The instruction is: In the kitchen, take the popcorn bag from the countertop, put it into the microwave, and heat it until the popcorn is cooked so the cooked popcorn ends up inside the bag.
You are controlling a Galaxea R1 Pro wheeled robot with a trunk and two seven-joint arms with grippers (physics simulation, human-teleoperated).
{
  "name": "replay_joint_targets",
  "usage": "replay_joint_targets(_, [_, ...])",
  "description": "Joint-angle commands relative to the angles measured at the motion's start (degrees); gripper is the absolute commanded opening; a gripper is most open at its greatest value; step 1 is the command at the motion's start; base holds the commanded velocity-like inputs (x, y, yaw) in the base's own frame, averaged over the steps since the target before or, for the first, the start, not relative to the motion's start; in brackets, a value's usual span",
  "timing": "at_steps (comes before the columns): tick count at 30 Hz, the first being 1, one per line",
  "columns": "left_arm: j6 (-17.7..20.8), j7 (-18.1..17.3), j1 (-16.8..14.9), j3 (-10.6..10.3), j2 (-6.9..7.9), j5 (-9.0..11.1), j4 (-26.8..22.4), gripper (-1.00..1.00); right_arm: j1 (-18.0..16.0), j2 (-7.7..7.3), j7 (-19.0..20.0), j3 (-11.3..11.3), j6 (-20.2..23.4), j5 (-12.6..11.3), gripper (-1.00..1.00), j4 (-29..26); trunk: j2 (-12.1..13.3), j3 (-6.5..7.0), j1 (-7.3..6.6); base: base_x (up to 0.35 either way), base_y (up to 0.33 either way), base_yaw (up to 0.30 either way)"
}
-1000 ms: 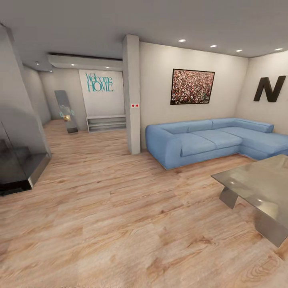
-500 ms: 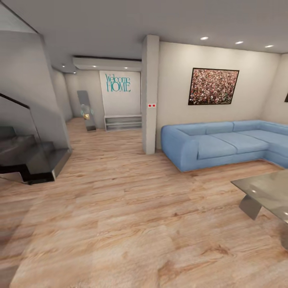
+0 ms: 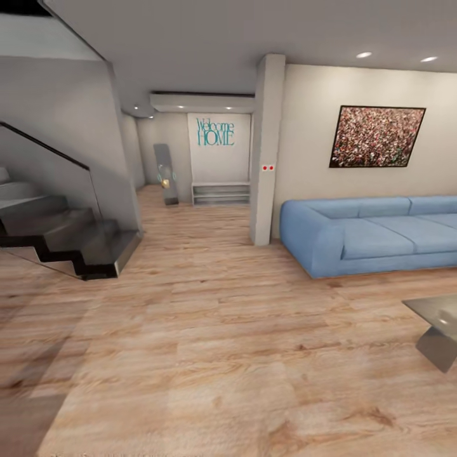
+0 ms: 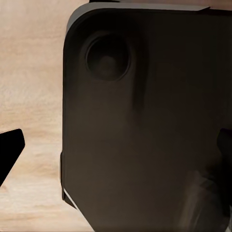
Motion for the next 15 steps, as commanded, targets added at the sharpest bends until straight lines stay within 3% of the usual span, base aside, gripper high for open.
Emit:
replay_joint_targets(1, [-0.08, -0.02, -0.01, 0.08, -0.02, 0.44, -0.03, 1.00, -0.01, 0.00, -0.01, 0.03, -0.26, -0.01, 1.00, 0.05, -0.02, -0.04, 0.00, 0.000, 0.000, 0.269])
replay_joint_targets(15, [-0.06, -0.04, -0.01, 0.08, -0.03, 0.43, -0.06, 1.00, -0.01, 0.03, -0.01, 0.03, -0.26, 0.08, 1.00, 0.05, -0.02, -0.04, 0.00, 0.000, 0.000, 0.269])
